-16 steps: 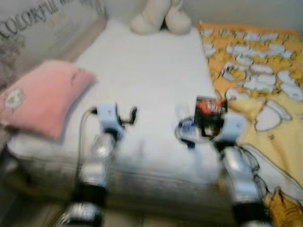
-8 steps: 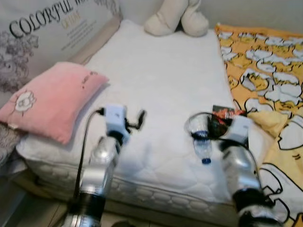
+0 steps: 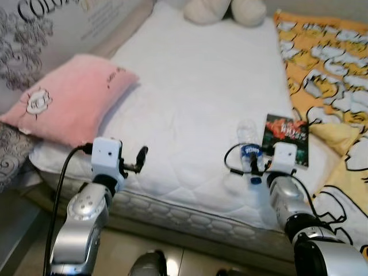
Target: Clean up the room
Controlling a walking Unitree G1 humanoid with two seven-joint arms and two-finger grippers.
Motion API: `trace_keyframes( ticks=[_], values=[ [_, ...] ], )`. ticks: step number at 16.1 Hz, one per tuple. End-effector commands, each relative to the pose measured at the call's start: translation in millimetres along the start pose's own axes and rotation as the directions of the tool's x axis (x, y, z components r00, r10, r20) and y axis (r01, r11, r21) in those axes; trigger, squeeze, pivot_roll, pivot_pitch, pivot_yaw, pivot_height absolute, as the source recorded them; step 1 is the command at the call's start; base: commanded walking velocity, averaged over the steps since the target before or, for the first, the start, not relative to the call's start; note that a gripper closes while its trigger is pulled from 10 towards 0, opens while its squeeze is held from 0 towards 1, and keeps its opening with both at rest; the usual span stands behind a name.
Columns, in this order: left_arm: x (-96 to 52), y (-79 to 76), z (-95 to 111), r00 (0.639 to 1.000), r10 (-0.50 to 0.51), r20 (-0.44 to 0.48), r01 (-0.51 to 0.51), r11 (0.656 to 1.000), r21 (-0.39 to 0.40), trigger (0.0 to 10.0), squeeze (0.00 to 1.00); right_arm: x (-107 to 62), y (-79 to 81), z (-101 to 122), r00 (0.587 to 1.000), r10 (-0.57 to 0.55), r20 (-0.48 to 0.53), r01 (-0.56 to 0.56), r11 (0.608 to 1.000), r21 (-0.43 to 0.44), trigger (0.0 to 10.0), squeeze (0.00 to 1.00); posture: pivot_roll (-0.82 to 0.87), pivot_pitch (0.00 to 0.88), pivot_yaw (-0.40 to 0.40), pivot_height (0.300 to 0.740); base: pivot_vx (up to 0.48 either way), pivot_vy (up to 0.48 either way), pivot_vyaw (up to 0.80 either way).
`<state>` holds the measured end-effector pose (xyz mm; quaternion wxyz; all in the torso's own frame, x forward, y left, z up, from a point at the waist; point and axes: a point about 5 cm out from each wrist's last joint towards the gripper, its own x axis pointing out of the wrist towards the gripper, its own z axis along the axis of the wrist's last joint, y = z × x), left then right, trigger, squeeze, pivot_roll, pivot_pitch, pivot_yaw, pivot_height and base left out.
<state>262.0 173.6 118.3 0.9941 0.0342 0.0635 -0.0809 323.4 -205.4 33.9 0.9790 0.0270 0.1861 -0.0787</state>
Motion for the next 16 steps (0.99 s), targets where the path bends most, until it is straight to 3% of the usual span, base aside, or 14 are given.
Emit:
trace_keyframes(
  ticks=[1, 5, 6, 7, 8, 9, 10, 14, 16],
  values=[
    [-4.8, -3.5, 4.0, 1.000, -0.003, -0.001, 0.003, 1.000, -0.003, 10.0, 0.00, 0.1, -3.9, -4.8, 0.999, -0.018, -0.047, 0.017, 1.000, -0.021, 10.0, 0.00, 0.25, 0.247, 0.013, 0.740, 0.000, 0.000, 0.00],
    [-10.8, -9.4, 6.6, 1.000, -0.019, -0.022, 0.019, 1.000, 0.008, 10.0, 0.00, -0.6, -3.1, -13.7, 0.992, -0.008, -0.123, 0.013, 0.999, 0.039, 10.0, 0.00, 0.26, 0.272, 0.013, 0.740, 0.000, 0.000, 0.00],
    [-12.3, -15.4, 11.0, 0.997, -0.075, -0.007, 0.076, 0.997, 0.033, 10.0, 0.00, 0.7, -3.4, -10.2, 0.993, -0.003, -0.118, 0.012, 0.997, 0.072, 4.7, 0.00, 0.26, 0.276, 0.016, 0.740, 0.000, 0.000, 0.00],
    [-17.3, -29.3, 13.8, 0.972, -0.233, -0.007, 0.233, 0.968, 0.098, 10.0, 0.00, 2.4, -1.5, -5.2, 0.994, 0.016, -0.105, -0.007, 0.996, 0.086, 0.0, 0.00, 0.27, 0.276, 0.016, 0.740, 0.000, 0.000, 0.00],
    [-26.6, -41.4, 9.9, 0.922, -0.384, -0.049, 0.386, 0.907, 0.170, 10.0, 0.00, 3.8, 1.4, -1.6, 0.995, 0.034, -0.099, -0.025, 0.995, 0.092, 0.0, 0.00, 0.27, 0.278, 0.017, 0.740, 0.000, 0.000, 0.00],
    [-29.5, -44.1, 7.8, 0.905, -0.419, -0.066, 0.424, 0.887, 0.184, 10.0, 0.00, 4.2, 2.3, -0.7, 0.994, 0.039, -0.097, -0.030, 0.995, 0.095, 0.0, 0.00, 0.27, 0.278, 0.017, 0.740, 0.000, 0.000, 0.00],
    [-35.7, -49.0, 3.0, 0.865, -0.491, -0.101, 0.501, 0.855, 0.137, 10.0, 0.00, 5.4, 5.9, 2.5, 0.994, 0.056, -0.094, -0.046, 0.994, 0.100, 0.0, 0.00, 0.27, 0.277, 0.022, 0.740, 0.000, 0.000, 0.00],
    [-35.9, -57.1, 10.3, 0.815, -0.575, -0.066, 0.579, 0.812, 0.078, 10.0, 0.00, 6.7, 11.7, 6.9, 0.993, 0.093, -0.079, -0.083, 0.989, 0.120, 0.0, 0.00, 0.26, 0.266, 0.026, 0.740, 0.000, 0.000, 0.00],
    [-33.3, -56.1, 12.8, 0.819, -0.572, -0.047, 0.574, 0.816, 0.069, 10.0, 0.00, 7.0, 12.9, 8.9, 0.993, 0.100, -0.066, -0.091, 0.988, 0.124, 0.0, 0.00, 0.26, 0.258, 0.025, 0.740, 0.000, 0.000, 0.00]
  ],
)
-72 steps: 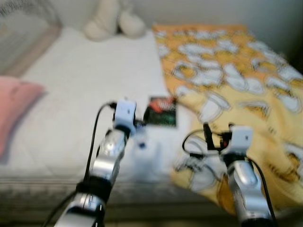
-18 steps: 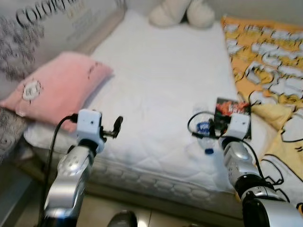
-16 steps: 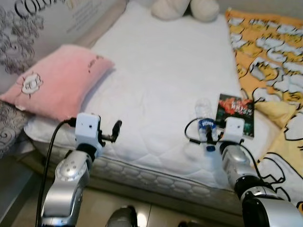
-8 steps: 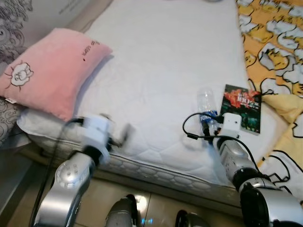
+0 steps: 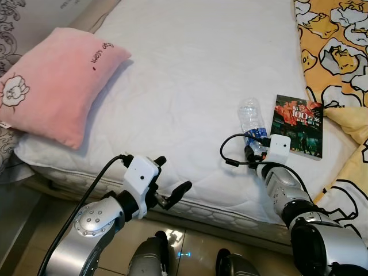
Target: Clean up the room
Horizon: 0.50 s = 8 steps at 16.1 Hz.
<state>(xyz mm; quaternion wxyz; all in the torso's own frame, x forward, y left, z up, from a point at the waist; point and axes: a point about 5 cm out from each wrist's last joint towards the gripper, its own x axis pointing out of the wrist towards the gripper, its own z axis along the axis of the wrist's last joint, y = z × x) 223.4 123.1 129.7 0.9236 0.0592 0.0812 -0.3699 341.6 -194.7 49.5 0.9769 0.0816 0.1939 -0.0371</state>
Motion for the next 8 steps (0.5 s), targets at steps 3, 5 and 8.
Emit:
trace_keyframes(
  ticks=[3, 5, 8],
  values=[
    [0.5, 2.8, 2.7, 1.000, 0.001, 0.015, -0.001, 1.000, -0.004, 10.0, 0.00, 0.7, 6.2, 2.7, 0.999, 0.023, 0.032, -0.024, 0.999, 0.038, 0.0, 0.00, 0.26, 0.241, 0.019, 0.740, 0.000, 0.000, 0.00],
    [3.9, 5.6, 2.8, 1.000, 0.020, 0.023, -0.020, 1.000, -0.014, 10.0, 0.00, 2.6, 11.0, 20.8, 0.991, 0.049, 0.125, -0.051, 0.999, 0.010, 0.0, 0.00, 0.25, 0.219, 0.007, 0.740, 0.000, 0.000, 0.00],
    [15.9, 23.3, -3.1, 0.988, 0.152, 0.027, -0.151, 0.988, -0.045, 10.0, 0.00, 0.5, 4.7, 52.9, 0.956, 0.035, 0.291, -0.035, 0.999, -0.005, 0.0, 0.00, 0.19, 0.143, -0.029, 0.740, 0.000, 0.000, 0.00]
  ],
)
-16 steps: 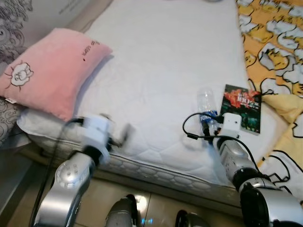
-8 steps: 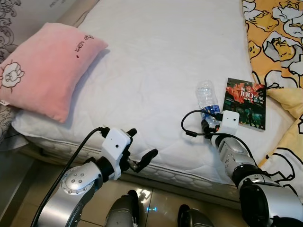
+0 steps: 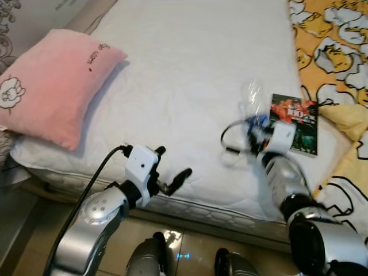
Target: Clean up the room
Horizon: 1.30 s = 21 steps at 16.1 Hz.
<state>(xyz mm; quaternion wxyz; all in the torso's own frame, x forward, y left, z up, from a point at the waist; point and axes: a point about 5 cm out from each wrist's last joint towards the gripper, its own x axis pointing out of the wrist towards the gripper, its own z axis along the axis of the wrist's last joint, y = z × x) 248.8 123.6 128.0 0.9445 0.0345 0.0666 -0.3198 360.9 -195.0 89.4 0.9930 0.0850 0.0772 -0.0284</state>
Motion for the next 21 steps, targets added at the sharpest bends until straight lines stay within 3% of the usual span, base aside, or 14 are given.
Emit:
trace_keyframes(
  ticks=[1, 2, 3, 4, 6, 7, 9, 11, 12, 13, 15, 17, 21],
  values=[
    [0.0, 12.6, -5.0, 0.995, 0.101, -0.006, -0.101, 0.995, -0.018, 10.0, 0.00, -1.1, -2.2, 12.2, 0.996, 0.008, 0.089, -0.005, 0.999, -0.038, 0.0, 0.00, 0.16, 0.115, -0.036, 0.740, 0.000, 0.000, 0.00],
    [2.9, 27.7, -8.6, 0.977, 0.211, 0.009, -0.210, 0.974, -0.090, 10.0, 0.00, -7.1, -2.0, 15.1, 0.989, 0.025, 0.146, -0.014, 0.997, -0.076, 0.0, 0.00, 0.11, 0.057, -0.042, 0.740, 0.000, 0.000, 0.00],
    [4.0, 34.3, -13.0, 0.969, 0.245, 0.011, -0.242, 0.960, -0.140, 10.0, 0.00, -14.7, -2.7, 13.3, 0.983, 0.028, 0.181, -0.009, 0.994, -0.105, 0.0, 0.00, 0.08, 0.023, -0.042, 0.740, 0.000, 0.000, 0.00],
    [3.0, 34.9, -14.6, 0.971, 0.240, 0.014, -0.236, 0.963, -0.129, 10.0, 0.00, -21.8, -1.5, 10.1, 0.979, 0.040, 0.198, -0.014, 0.991, -0.131, 0.0, 0.00, 0.06, 0.000, -0.041, 0.740, 0.000, 0.000, 0.00],
    [5.9, 38.7, -23.2, 0.968, 0.250, 0.015, -0.248, 0.965, -0.085, 10.0, 0.00, -58.5, 1.6, -12.0, 0.973, 0.051, 0.226, -0.012, 0.985, -0.170, 0.0, 0.00, 0.02, 0.000, -0.038, 0.740, 0.000, 0.000, 0.00],
    [6.5, 39.4, -24.0, 0.965, 0.260, 0.014, -0.258, 0.963, -0.079, 10.0, 0.00, -63.5, 1.3, -15.1, 0.972, 0.050, 0.229, -0.007, 0.983, -0.182, 0.0, 0.00, 0.02, 0.000, -0.038, 0.740, 0.000, 0.000, 0.00],
    [10.9, 52.5, -24.8, 0.924, 0.379, 0.044, -0.376, 0.924, -0.066, 10.0, 0.00, -85.8, 4.2, -31.8, 0.974, 0.073, 0.217, -0.029, 0.979, -0.201, 0.0, 0.00, -0.01, 0.000, -0.045, 0.740, 0.000, 0.000, 0.00],
    [14.6, 59.0, -25.6, 0.897, 0.438, 0.061, -0.436, 0.899, -0.038, 10.0, 0.00, -96.6, 8.5, -35.3, 0.970, 0.097, 0.222, -0.051, 0.977, -0.206, 0.0, 0.00, -0.02, 0.000, -0.043, 0.740, 0.000, 0.000, 0.00],
    [16.5, 59.3, -26.8, 0.894, 0.443, 0.062, -0.442, 0.896, -0.026, 10.0, 0.00, -97.7, 6.8, -36.2, 0.972, 0.085, 0.219, -0.041, 0.979, -0.198, 0.0, 0.00, -0.02, 0.000, -0.043, 0.740, 0.000, 0.000, 0.00],
    [20.8, 58.5, -26.6, 0.882, 0.462, 0.086, -0.460, 0.887, -0.050, 10.0, 0.00, -98.7, -8.2, -35.5, 0.972, -0.040, 0.230, 0.064, 0.993, -0.101, 0.0, 0.00, -0.02, 0.000, -0.048, 0.740, 0.000, 0.000, 0.00],
    [21.7, 59.3, -25.8, 0.864, 0.491, 0.114, -0.483, 0.871, -0.095, 10.0, 0.00, -100.8, -18.4, -40.8, 0.970, -0.142, 0.198, 0.143, 0.990, 0.012, 0.0, 0.00, -0.02, 0.000, -0.064, 0.740, 0.000, 0.000, 0.00],
    [24.4, 61.1, -24.7, 0.838, 0.527, 0.143, -0.519, 0.850, -0.087, 10.0, 0.00, -103.0, -5.3, -48.2, 0.983, -0.057, 0.175, 0.064, 0.997, -0.036, 0.0, 0.00, -0.03, 0.000, -0.056, 0.740, 0.000, 0.000, 0.00],
    [34.3, 57.2, -20.1, 0.856, 0.493, 0.156, -0.499, 0.867, -0.002, 10.0, 0.00, -96.4, -4.8, -43.2, 0.986, -0.003, 0.169, 0.015, 0.998, -0.068, 0.0, 0.00, -0.04, 0.000, -0.042, 0.740, -0.070, 0.000, 0.00]
  ],
)
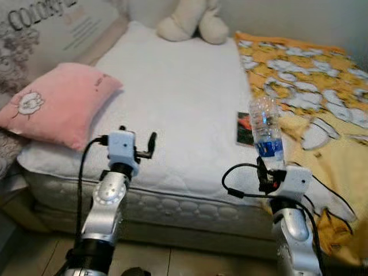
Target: Clean up the room
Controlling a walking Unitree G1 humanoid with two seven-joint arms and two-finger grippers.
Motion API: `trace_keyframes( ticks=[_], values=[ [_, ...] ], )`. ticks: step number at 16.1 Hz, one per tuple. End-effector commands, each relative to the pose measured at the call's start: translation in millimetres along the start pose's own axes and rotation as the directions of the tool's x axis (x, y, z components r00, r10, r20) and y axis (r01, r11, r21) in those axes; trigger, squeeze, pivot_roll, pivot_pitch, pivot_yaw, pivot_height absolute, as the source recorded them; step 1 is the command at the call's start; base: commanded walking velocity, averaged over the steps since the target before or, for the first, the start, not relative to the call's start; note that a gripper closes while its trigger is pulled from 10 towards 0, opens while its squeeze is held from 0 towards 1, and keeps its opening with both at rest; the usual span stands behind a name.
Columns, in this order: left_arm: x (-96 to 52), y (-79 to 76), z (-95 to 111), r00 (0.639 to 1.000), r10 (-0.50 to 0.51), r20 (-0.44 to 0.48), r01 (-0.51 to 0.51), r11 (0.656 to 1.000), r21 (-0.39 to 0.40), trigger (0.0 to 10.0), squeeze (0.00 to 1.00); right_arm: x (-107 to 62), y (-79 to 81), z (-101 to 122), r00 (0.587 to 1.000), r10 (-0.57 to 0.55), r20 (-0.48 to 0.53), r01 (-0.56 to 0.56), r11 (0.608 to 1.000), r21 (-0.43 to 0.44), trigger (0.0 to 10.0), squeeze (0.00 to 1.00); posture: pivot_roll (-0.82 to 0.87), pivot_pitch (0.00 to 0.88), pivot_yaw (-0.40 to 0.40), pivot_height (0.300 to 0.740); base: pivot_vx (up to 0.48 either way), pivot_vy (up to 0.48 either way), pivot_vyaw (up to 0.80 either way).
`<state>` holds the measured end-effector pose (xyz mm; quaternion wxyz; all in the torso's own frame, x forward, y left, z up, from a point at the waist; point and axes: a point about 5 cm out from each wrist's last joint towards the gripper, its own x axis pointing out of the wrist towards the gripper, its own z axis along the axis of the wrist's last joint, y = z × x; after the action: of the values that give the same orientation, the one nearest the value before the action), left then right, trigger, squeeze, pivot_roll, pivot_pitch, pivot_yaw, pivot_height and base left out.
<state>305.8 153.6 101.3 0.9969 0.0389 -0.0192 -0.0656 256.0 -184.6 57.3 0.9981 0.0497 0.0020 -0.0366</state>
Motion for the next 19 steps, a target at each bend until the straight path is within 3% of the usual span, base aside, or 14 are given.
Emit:
trace_keyframes(
  ticks=[1, 4, 8, 19],
  values=[
    [4.0, -3.3, 2.9, 1.000, -0.007, 0.003, 0.007, 1.000, 0.013, 10.0, 0.00, 3.6, -2.9, 4.9, 1.000, -0.003, 0.014, 0.003, 1.000, 0.004, 0.0, 0.00, -0.04, 0.000, -0.040, 0.740, -0.454, 0.000, 0.00],
    [5.2, -4.8, 1.5, 1.000, -0.019, 0.002, 0.019, 0.999, 0.031, 10.0, 0.00, 2.8, 0.2, 0.3, 1.000, -0.007, -0.004, 0.007, 1.000, 0.011, 0.0, 0.00, -0.04, 0.000, -0.032, 0.740, -0.461, 0.000, 0.00],
    [5.6, -6.0, 3.6, 0.999, -0.042, 0.012, 0.041, 0.998, 0.045, 10.0, 0.00, 6.2, -3.1, -3.5, 0.999, -0.025, -0.034, 0.026, 0.999, 0.025, 0.0, 0.00, -0.03, 0.000, -0.035, 0.740, 0.000, 0.000, 0.57],
    [-11.1, -9.8, 0.6, 0.996, -0.085, 0.030, 0.084, 0.996, 0.019, 10.0, 0.00, 10.4, -8.1, -6.4, 0.997, -0.005, -0.081, 0.006, 1.000, 0.007, 0.0, 0.00, -0.03, 0.000, -0.035, 0.740, -0.061, -0.451, 0.66]
  ],
)
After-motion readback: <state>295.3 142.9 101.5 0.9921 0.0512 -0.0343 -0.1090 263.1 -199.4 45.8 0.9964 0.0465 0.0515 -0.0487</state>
